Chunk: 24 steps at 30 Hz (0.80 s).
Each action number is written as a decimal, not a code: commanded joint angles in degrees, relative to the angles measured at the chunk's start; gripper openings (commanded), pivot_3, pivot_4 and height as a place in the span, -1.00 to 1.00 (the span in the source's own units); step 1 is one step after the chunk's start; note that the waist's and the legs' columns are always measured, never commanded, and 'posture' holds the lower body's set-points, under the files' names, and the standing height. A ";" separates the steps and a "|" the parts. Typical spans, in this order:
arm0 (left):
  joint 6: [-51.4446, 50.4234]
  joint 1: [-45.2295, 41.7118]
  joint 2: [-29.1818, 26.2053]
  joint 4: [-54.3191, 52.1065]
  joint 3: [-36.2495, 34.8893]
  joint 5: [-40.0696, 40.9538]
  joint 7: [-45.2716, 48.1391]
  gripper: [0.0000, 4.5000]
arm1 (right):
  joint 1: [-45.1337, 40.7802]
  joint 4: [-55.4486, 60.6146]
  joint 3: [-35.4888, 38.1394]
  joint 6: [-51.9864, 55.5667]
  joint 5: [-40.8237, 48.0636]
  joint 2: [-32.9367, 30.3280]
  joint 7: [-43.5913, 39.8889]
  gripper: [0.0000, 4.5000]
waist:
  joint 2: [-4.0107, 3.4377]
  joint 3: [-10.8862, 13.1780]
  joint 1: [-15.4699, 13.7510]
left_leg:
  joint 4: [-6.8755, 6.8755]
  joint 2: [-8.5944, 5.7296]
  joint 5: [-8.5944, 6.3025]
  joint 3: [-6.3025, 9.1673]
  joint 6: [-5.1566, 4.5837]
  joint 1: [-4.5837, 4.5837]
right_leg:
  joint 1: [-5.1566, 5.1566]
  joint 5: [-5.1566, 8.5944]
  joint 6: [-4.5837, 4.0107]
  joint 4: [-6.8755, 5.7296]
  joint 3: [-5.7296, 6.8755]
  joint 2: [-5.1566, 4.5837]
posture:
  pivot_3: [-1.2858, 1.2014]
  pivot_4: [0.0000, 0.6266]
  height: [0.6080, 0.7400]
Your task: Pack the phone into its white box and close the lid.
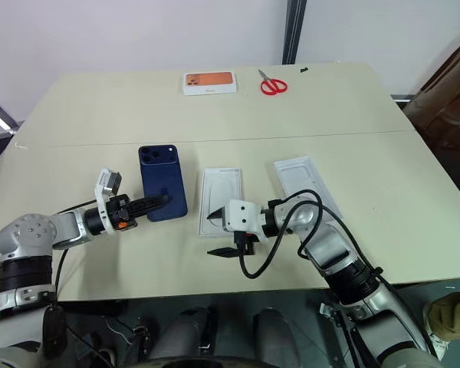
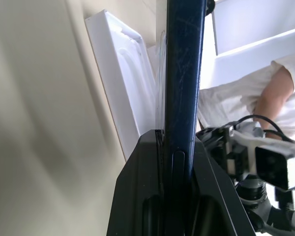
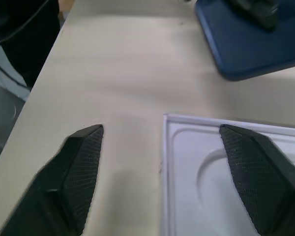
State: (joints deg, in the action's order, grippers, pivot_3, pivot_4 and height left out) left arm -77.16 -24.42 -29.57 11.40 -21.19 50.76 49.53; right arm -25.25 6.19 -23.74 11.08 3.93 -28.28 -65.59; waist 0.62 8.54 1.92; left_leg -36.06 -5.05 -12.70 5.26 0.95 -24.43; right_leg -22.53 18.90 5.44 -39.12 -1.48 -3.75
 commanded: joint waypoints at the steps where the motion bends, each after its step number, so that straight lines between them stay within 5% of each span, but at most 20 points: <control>1: -0.37 -0.47 -0.14 -2.86 -1.09 2.94 0.07 -1.00 | 0.41 -0.09 -0.10 -2.90 -0.70 -0.39 0.41 -0.08 | 0.00 0.00 -0.11 | 0.00 0.00 0.03 0.00 0.05 0.00 | 0.00 0.00 0.00 0.00 0.00 0.00 | 0.03 -0.52 0.91; 2: -0.61 -0.57 -0.11 -3.01 -1.13 3.09 -0.08 -1.00 | 0.54 -0.31 -0.22 -3.46 -1.01 -0.52 0.46 -0.28 | 0.00 0.00 -0.21 | 0.00 0.00 0.03 0.00 0.05 0.00 | 0.01 0.00 0.00 0.00 0.00 0.00 | 0.03 -0.52 0.91; 13: -1.10 -1.14 0.18 -3.19 -1.17 4.07 -2.95 -1.00 | 0.64 -2.54 -0.59 -5.28 -2.79 -0.39 1.10 -0.28 | 0.01 0.01 -1.08 | -0.06 0.00 0.03 -0.01 0.06 0.00 | 0.04 0.00 0.00 0.01 0.00 0.00 | 0.03 -0.52 0.91; 18: -2.10 -1.71 0.44 -2.51 -1.35 4.90 -4.00 -1.00 | 0.52 -2.63 -0.57 -4.76 -2.29 -0.12 0.80 -0.98 | 0.02 0.01 -1.08 | -0.07 -0.01 0.03 -0.01 0.05 0.00 | 0.04 0.00 0.00 0.01 0.00 0.00 | 0.03 -0.52 0.91; 24: -2.92 -2.83 1.02 -1.63 -2.02 5.70 -5.07 -1.00 | -1.26 -4.03 -0.74 -5.07 -2.96 1.96 2.24 -0.98 | 0.02 0.01 -1.07 | -0.07 0.00 0.03 -0.01 0.06 0.01 | 0.05 0.00 0.00 0.01 0.00 0.00 | 0.03 -0.52 0.91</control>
State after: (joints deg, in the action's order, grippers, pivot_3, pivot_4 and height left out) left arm -79.79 -25.57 -28.60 10.55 -21.27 54.25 44.35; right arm -25.06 1.71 -24.44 6.48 0.74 -27.39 -64.04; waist 0.64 8.55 0.85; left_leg -36.13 -5.05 -12.67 5.25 1.01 -24.42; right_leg -22.49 18.90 5.44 -39.11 -1.48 -3.75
